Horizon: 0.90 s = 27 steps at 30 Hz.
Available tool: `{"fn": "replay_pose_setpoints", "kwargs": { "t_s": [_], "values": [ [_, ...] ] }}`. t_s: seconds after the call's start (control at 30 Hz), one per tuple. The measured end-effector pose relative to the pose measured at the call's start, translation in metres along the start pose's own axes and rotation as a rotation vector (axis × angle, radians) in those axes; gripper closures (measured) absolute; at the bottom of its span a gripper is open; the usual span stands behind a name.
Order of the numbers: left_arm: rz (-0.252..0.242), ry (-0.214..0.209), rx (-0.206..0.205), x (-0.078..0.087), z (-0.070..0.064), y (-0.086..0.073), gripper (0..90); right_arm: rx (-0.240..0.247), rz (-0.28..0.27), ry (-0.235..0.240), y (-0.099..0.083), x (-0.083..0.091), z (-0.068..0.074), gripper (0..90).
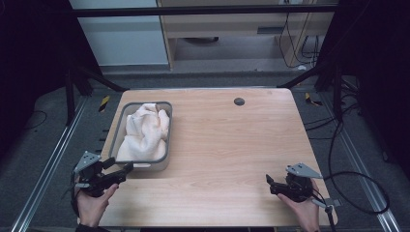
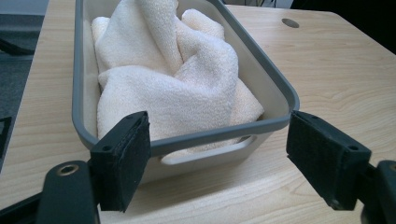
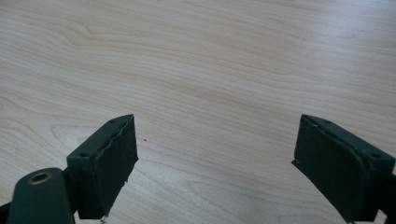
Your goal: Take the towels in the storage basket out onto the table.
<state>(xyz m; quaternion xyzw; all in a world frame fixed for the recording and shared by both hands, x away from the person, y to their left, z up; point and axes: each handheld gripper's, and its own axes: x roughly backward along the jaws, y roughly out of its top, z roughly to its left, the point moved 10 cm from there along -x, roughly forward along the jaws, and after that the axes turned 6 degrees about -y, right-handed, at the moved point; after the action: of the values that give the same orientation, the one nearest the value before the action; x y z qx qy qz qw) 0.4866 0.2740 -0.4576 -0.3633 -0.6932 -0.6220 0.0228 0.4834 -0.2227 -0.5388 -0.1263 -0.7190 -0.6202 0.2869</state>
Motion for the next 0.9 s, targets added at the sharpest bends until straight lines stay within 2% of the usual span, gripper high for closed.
{"fn": "replay_pose_setpoints", "kwargs": {
  "t_s": [0.17,0.4,0.6,0.9],
  "values": [
    [-0.006,0.0,-0.011,-0.003,-0.002,0.011,21.2,-0.012,0.003,-0.001,0.0,0.001,0.0,13.2],
    [-0.001,0.0,-0.019,-0.011,-0.003,0.024,21.2,-0.002,0.007,-0.007,-0.001,-0.001,-0.001,13.2],
    [0.018,0.002,-0.022,-0.019,-0.001,0.033,20.9,-0.011,0.013,-0.008,-0.002,-0.002,-0.003,12.9],
    [0.053,0.029,-0.03,-0.033,0.007,0.05,20.7,-0.015,0.024,-0.003,-0.003,-0.003,-0.003,12.4]
  ]
}}
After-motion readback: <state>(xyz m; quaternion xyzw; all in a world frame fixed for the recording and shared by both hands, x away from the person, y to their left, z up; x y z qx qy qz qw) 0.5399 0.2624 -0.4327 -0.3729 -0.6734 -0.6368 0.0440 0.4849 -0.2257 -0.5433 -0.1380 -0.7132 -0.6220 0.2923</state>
